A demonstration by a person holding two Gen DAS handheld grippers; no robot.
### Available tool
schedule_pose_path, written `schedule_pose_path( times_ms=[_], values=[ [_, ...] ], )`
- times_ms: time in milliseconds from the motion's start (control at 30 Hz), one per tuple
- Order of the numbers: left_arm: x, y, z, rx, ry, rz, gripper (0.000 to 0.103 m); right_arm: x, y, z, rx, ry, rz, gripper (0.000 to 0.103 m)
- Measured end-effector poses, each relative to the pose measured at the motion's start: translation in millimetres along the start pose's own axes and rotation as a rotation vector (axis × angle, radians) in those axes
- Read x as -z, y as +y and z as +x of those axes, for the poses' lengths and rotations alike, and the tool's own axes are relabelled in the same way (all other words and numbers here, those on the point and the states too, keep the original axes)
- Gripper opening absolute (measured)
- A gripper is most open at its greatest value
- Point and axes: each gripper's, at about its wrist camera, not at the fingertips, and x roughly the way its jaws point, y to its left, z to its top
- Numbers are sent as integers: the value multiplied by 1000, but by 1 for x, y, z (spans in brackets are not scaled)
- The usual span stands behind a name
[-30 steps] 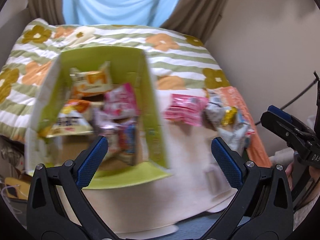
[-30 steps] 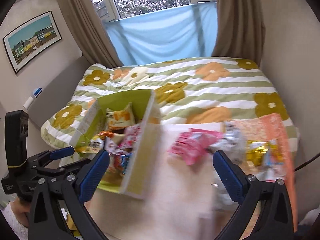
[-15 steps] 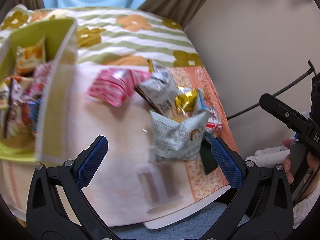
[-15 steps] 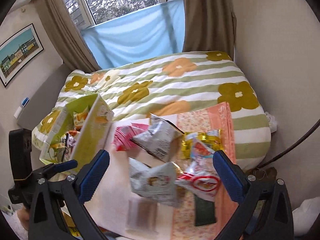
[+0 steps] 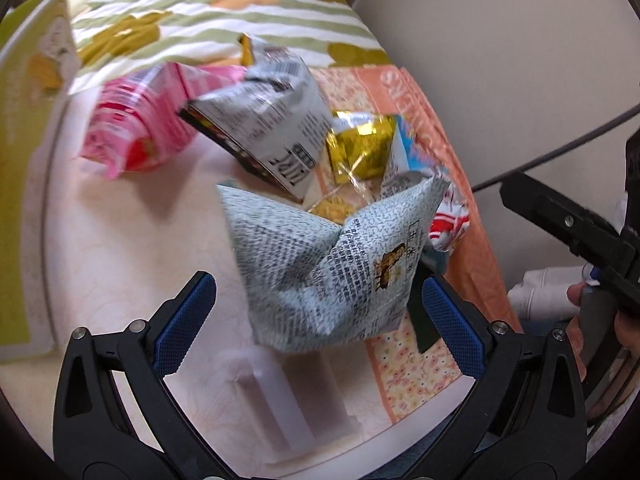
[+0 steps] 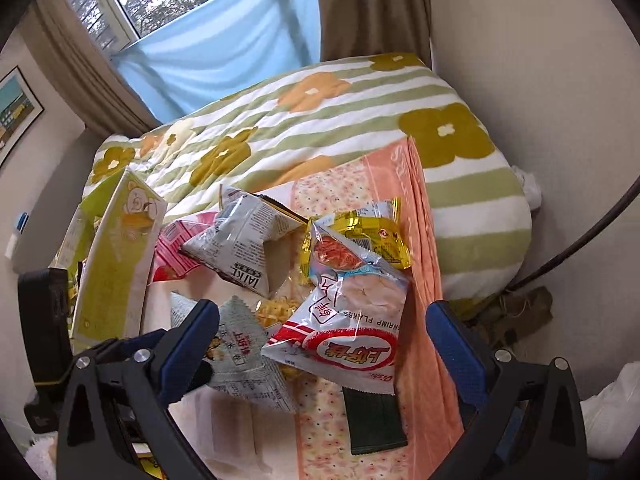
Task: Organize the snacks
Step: 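Grasp the newsprint-pattern bag with the left gripper while the right grasps the shrimp flakes bag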
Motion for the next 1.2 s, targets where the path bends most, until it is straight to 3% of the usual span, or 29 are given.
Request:
schedule_pose_path(
  times_ms=[233,333,633,1033,1200],
  values=[
    [-2,1,22,35,63,22,98,-3,-4,30,33,40,26,103],
    [-4,4,23,65,63,29,86,-2,-5,41,42,53,49,103],
    [-9,14,17,137,68,34,67,-1,-4,63,99,81,74,96],
    [-15,35,1,127,55,15,58,5,-6,80,157,142,87,89],
    [-14,32,-2,141,55,30,54,8,-7,83,146,156,103,76]
  ],
)
